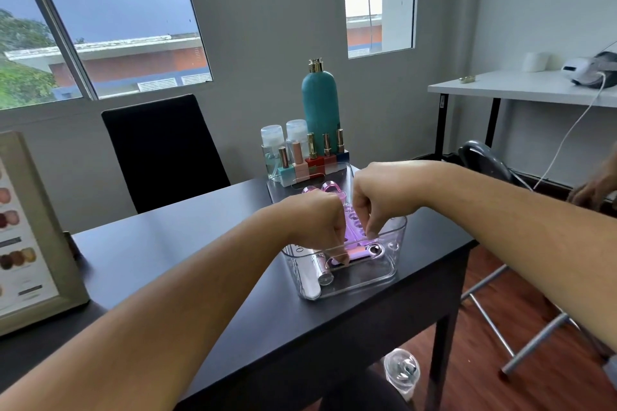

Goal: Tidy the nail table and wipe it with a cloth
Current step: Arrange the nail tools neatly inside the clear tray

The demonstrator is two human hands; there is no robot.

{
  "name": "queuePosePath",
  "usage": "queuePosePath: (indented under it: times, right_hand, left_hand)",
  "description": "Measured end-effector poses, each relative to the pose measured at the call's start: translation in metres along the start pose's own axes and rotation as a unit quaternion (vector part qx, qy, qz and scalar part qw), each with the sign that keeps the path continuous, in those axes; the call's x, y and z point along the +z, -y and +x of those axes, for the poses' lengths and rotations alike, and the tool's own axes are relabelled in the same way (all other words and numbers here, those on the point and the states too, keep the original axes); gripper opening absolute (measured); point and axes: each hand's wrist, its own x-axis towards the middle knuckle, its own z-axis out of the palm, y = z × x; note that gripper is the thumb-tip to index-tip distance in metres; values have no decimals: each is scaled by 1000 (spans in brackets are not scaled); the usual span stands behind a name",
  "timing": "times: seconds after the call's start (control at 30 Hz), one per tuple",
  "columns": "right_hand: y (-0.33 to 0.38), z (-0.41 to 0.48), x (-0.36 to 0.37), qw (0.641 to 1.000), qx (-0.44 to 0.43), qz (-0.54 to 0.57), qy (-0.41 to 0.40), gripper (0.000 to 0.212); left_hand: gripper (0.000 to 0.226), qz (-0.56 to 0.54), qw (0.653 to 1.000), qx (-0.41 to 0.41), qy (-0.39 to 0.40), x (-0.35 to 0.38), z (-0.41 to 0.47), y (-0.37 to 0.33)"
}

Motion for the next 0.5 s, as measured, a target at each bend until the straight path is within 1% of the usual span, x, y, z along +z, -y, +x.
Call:
queuePosePath:
  times: [0.1, 0.2, 0.37, 0.4, 0.43, 0.47, 0.5]
  right_hand:
    - [-4, 0, -2, 1000, 2, 10, -8, 16]
    - [-5, 1, -1, 1000, 3, 12, -10, 15]
    - [-6, 3, 2, 1000, 5, 17, -24, 19]
    - [-7, 3, 1, 999, 6, 24, -35, 17]
    - [-8, 2, 0, 998, 7, 37, -52, 15]
    - [-9, 1, -1, 996, 6, 53, -77, 14]
    - [-10, 0, -3, 992, 5, 70, -109, 13]
  left_hand:
    - [16, 0, 1000, 11, -1, 0, -2, 2]
    - [12, 4, 1000, 10, -1, 1, -2, 2]
    - [11, -17, 1000, 9, -10, -6, -4, 3]
    - [13, -37, 999, 3, -30, -12, -8, 6]
    - [16, -64, 996, -10, -67, -18, -13, 10]
    - [16, -95, 987, -26, -125, -22, -19, 15]
    - [14, -126, 971, -44, -198, -25, -26, 22]
